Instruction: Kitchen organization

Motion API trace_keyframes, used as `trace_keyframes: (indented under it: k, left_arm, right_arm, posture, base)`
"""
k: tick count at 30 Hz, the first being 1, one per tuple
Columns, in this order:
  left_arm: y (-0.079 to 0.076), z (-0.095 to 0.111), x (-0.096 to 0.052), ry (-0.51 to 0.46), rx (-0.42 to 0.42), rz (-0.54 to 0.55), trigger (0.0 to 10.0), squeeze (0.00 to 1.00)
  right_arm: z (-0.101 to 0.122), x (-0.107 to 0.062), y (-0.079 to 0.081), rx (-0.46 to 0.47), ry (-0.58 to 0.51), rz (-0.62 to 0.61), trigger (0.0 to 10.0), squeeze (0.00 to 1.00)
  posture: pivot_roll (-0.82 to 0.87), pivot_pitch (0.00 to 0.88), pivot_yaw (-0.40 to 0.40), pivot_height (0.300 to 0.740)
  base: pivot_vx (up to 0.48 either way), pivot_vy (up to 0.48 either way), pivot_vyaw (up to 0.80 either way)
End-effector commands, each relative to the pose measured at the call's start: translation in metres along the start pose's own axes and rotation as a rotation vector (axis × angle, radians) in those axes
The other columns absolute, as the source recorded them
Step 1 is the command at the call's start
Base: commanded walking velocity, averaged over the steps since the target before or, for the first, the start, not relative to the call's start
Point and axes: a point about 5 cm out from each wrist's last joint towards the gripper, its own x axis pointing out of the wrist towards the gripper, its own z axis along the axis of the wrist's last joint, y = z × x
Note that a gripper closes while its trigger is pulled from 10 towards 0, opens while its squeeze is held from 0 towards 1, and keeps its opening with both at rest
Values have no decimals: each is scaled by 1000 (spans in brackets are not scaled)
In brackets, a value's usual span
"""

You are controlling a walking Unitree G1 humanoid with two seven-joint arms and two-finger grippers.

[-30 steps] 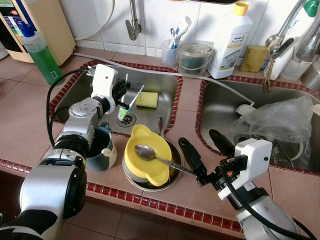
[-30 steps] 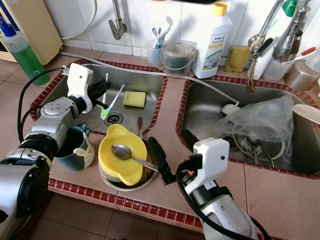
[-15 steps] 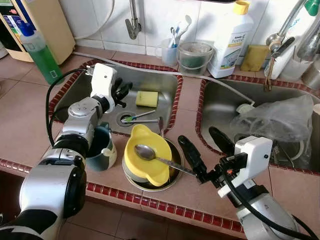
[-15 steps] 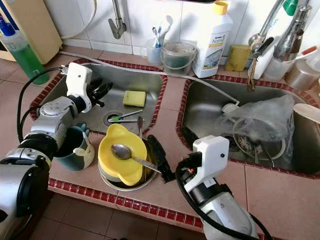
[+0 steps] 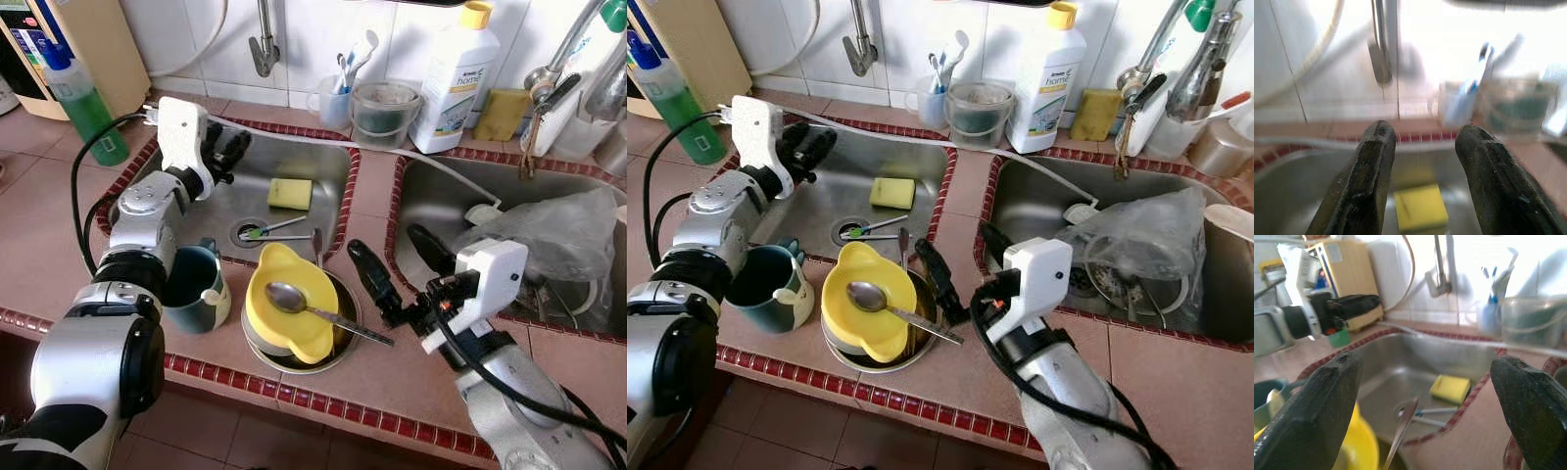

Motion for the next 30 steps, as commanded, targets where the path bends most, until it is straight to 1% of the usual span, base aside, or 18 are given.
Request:
trace_keyframes:
  k: [1,2,3,4,6,7,9,10,11,14,18,20,21,24,25,26,29,30]
  left_arm:
    - [4,7,-2,-36,-1,20,10000,0]
    - [3,7,-2,-42,-1,22,10000,0]
    - [6,8,-6,-65,-1,46,10000,0]
    - [7,9,-7,-74,-4,55,10000,0]
    - [9,13,-11,-111,-36,93,10000,0]
    - [9,13,-11,-111,-36,93,10000,0]
    - [9,16,-15,-142,-37,96,10000,0]
    - [9,16,-15,-142,-37,96,10000,0]
    - [9,17,-17,-155,-49,115,10000,0]
    - [6,17,-21,-168,-63,138,10000,0]
    - [-6,13,-32,-173,-74,147,10000,0]
    - [-9,9,-37,-172,-81,163,10000,0]
    - [-9,9,-37,-172,-81,163,10000,0]
    - [-13,4,-48,-176,-67,166,10000,0]
    - [-13,2,-51,-175,-88,182,10000,0]
    - [-13,-2,-59,-185,-106,199,10000,0]
    - [-18,-7,-71,-189,-86,197,10000,0]
    - [-20,-11,-75,-186,-104,197,10000,0]
  right_arm:
    - [0,2,-3,-9,-16,-2,10000,0]
    - [-1,4,-4,-12,-18,-3,10000,0]
    - [0,11,-7,-51,-29,-9,10000,0]
    - [0,14,-8,-69,-35,-11,10000,0]
    - [2,22,-16,-95,-54,-48,10000,0]
    - [2,22,-16,-95,-54,-48,10000,0]
    - [4,28,-23,-130,-72,-82,10000,0]
    - [4,28,-23,-130,-72,-82,10000,0]
    - [4,31,-28,-157,-80,-113,10000,0]
    - [5,35,-33,-173,-97,-135,10000,0]
    - [6,41,-40,-221,-148,-191,10000,0]
    - [6,43,-40,-236,-171,-207,10000,0]
    - [6,43,-40,-236,-171,-207,10000,0]
    - [3,45,-39,-254,-203,-220,10000,0]
    - [1,44,-40,-259,-214,-233,10000,0]
    - [-3,43,-41,-262,-228,-260,10000,0]
    - [-8,41,-43,-285,-239,-287,10000,0]
    - [-10,40,-44,-289,-244,-295,10000,0]
  posture:
    - [-65,14,46,740]
    - [-54,0,42,740]
    - [-52,0,40,740]
    - [-50,0,39,740]
    - [-36,0,25,740]
    - [-36,0,25,740]
    - [-31,0,18,740]
    - [-31,0,18,740]
    - [-26,0,15,740]
    - [-20,0,11,740]
    - [-13,0,10,740]
    - [-9,0,14,740]
    - [-9,0,14,740]
    - [-2,0,15,740]
    - [-2,0,15,740]
    - [2,0,14,740]
    - [10,0,6,740]
    - [15,0,1,740]
  base:
    - [0,0,0]
    - [0,0,0]
    - [0,0,0]
    - [0,0,0]
    - [0,0,0]
    - [0,0,0]
    - [0,0,0]
    - [0,0,0]
    - [0,0,0]
    - [0,0,0]
    - [0,0,0]
    - [0,0,0]
    - [0,0,0]
    - [0,0,0]
    - [0,0,0]
    - [0,0,0]
    - [0,0,0]
    - [0,0,0]
